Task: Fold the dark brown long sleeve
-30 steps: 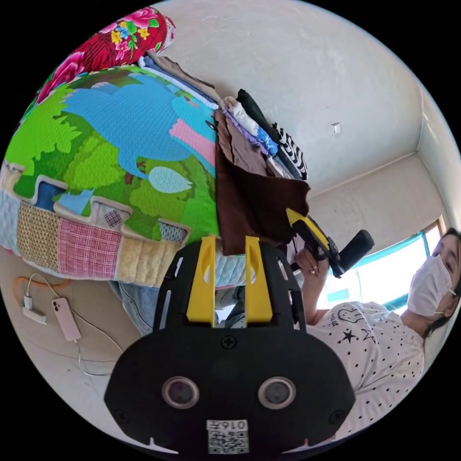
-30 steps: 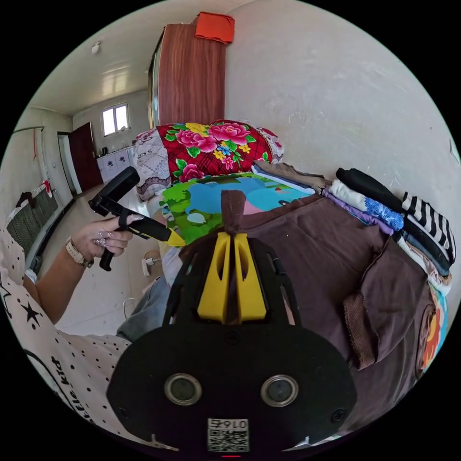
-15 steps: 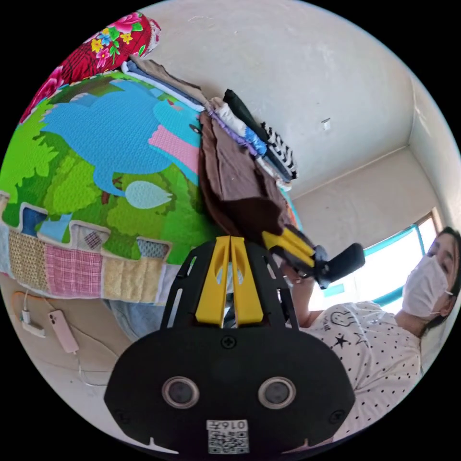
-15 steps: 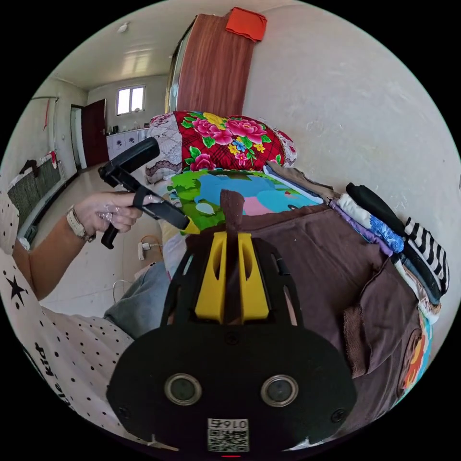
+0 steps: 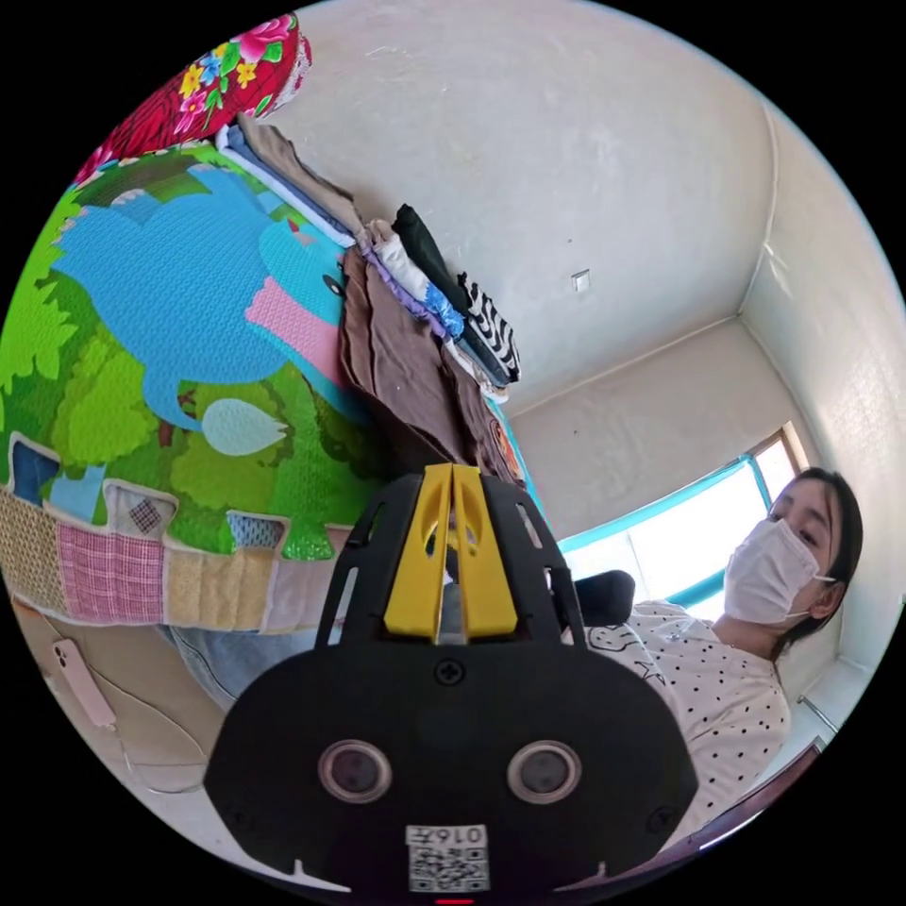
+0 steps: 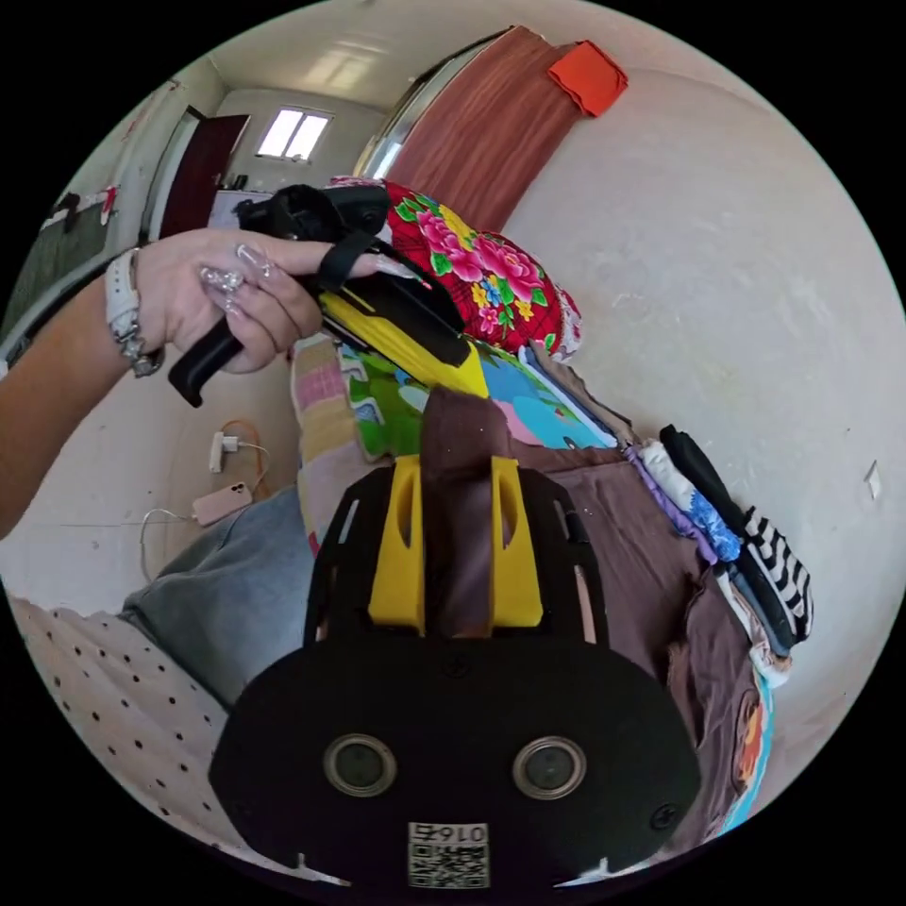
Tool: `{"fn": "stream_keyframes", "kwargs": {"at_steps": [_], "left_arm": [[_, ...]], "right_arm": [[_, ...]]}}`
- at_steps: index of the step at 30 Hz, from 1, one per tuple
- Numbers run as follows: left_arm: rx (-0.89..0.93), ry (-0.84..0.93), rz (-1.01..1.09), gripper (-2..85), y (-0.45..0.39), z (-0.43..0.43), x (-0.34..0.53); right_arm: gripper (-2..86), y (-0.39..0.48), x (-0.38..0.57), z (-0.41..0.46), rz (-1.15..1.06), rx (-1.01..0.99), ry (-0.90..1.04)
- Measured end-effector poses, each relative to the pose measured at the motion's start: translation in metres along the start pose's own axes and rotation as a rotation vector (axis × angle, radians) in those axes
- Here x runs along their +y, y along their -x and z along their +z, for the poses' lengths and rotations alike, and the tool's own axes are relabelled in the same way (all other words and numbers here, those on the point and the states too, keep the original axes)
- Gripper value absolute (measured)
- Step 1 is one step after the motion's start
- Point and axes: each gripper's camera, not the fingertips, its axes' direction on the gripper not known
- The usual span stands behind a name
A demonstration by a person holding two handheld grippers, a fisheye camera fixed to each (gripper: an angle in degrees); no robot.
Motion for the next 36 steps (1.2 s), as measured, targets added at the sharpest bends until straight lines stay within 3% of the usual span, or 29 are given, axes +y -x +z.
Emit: {"fn": "stream_keyframes", "kwargs": {"at_steps": [2,5,13,18,21,25,29,32,36], "left_arm": [[0.031,-0.051,0.022,1.1,0.002,-0.010,0.003],[0.061,-0.094,0.005,10.6,0.012,-0.021,0.005],[0.236,0.073,0.004,15.8,0.023,0.036,-0.030],[0.156,0.195,0.042,10.7,0.004,0.074,-0.058],[0.121,0.195,0.067,2.9,-0.006,0.079,-0.058],[0.111,0.159,0.064,-0.4,-0.011,0.073,-0.055],[-0.081,0.136,0.146,-0.9,-0.038,0.068,-0.053],[-0.256,0.151,0.244,-0.9,-0.073,0.074,-0.054],[-0.529,0.211,0.414,-0.9,-0.126,0.102,-0.051]], "right_arm": [[5.0,0.002,-0.007,-0.001,0.026,0.049,-0.014],[4.6,-0.010,-0.013,0.002,0.060,0.019,-0.018],[4.4,-0.002,-0.026,0.028,-0.027,-0.072,-0.038],[4.4,0.027,-0.028,0.067,-0.120,-0.100,-0.020],[4.5,0.031,-0.028,0.089,-0.095,-0.138,-0.024],[5.7,0.019,-0.015,0.125,-0.038,-0.270,-0.018],[7.9,-0.026,0.004,0.149,0.026,-0.442,-0.103],[7.9,-0.075,0.006,0.180,0.118,-0.419,-0.180],[6.2,-0.142,-0.019,0.267,0.302,-0.384,-0.092]]}}
